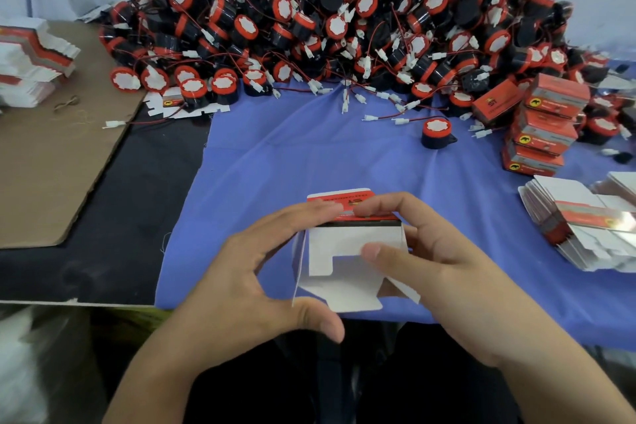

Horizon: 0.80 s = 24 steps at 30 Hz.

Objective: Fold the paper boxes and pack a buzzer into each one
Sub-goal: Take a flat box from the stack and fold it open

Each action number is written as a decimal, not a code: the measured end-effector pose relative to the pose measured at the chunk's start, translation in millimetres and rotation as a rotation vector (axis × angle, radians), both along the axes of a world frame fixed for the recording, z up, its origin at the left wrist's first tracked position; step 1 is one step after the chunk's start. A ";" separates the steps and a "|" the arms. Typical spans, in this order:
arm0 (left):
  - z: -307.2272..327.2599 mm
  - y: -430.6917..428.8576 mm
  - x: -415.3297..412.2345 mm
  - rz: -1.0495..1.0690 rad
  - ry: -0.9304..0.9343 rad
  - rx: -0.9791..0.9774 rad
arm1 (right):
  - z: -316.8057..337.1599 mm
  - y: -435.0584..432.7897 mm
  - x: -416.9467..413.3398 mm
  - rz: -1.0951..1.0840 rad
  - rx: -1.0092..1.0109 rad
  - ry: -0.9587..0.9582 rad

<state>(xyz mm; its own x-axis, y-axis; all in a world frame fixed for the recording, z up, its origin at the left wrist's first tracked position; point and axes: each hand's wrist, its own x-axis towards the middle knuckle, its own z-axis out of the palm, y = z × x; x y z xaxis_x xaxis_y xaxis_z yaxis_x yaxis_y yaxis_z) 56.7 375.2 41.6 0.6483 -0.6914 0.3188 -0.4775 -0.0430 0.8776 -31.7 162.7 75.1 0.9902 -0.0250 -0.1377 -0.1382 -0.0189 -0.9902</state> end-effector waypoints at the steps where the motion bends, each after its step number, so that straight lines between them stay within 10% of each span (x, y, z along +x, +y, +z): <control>1: -0.2 -1.6 0.2 0.009 -0.006 -0.005 | 1.3 2.1 -0.9 0.002 -0.063 -0.016; 8: -5.7 -15.5 -8.4 0.052 -0.005 -0.044 | -2.8 9.6 -0.8 -0.125 -0.456 -0.105; 13: -6.8 -6.7 -2.1 -0.043 0.274 -0.239 | 3.8 -0.3 -5.5 -0.088 -0.287 -0.101; 18: -7.6 -17.4 -8.2 0.150 0.174 -0.158 | 6.1 5.2 -5.2 -0.032 -0.306 -0.143; 24: -4.0 -15.0 -10.5 0.233 0.286 -0.220 | 8.7 -21.4 -13.6 0.156 0.242 -0.029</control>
